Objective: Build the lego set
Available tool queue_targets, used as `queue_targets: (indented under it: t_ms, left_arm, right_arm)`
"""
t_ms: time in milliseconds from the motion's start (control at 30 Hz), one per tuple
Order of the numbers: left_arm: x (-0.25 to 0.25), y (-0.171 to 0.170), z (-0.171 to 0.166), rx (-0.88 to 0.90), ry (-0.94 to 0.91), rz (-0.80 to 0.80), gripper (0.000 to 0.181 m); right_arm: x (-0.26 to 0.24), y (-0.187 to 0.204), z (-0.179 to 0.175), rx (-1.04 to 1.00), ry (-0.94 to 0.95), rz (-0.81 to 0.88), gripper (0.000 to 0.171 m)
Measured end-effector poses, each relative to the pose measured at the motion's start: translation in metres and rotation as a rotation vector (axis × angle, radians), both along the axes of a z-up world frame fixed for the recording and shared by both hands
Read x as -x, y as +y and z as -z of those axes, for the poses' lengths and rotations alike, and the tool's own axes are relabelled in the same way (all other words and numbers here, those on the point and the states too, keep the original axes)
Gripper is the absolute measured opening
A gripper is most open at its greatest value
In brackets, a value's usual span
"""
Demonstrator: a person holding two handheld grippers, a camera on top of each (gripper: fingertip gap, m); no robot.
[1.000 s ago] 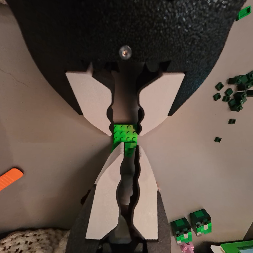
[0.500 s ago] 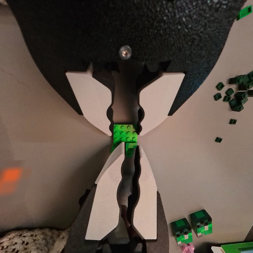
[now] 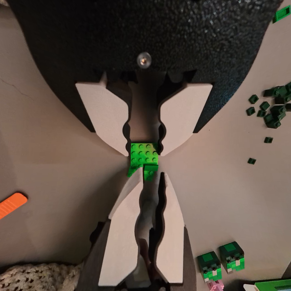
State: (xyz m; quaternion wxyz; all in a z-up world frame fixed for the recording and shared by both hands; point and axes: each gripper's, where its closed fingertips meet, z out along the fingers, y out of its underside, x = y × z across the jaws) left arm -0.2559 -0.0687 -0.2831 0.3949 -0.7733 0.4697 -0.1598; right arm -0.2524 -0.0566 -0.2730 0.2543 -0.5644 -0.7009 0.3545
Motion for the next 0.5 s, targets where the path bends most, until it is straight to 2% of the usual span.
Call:
queue_targets:
  t_ms: [167,267,400,500]
  left_arm:
    - [0.000,0.000,-0.001,-0.013,0.004,0.002,0.033]
    - [0.000,0.000,-0.001,-0.023,0.006,0.002,0.033]
    - [0.002,0.003,-0.007,-0.024,-0.042,-0.030,0.033]
    - [0.004,0.006,-0.015,-0.009,-0.107,-0.070,0.033]
  right_arm:
    - [-0.004,0.009,-0.015,0.050,0.085,0.020,0.026]
    - [-0.010,0.011,-0.024,-0.009,0.178,-0.033,0.039]
    - [-0.015,0.009,-0.025,-0.346,0.239,-0.135,0.045]
    - [-0.008,0.012,-0.033,-0.662,0.305,-0.126,0.049]
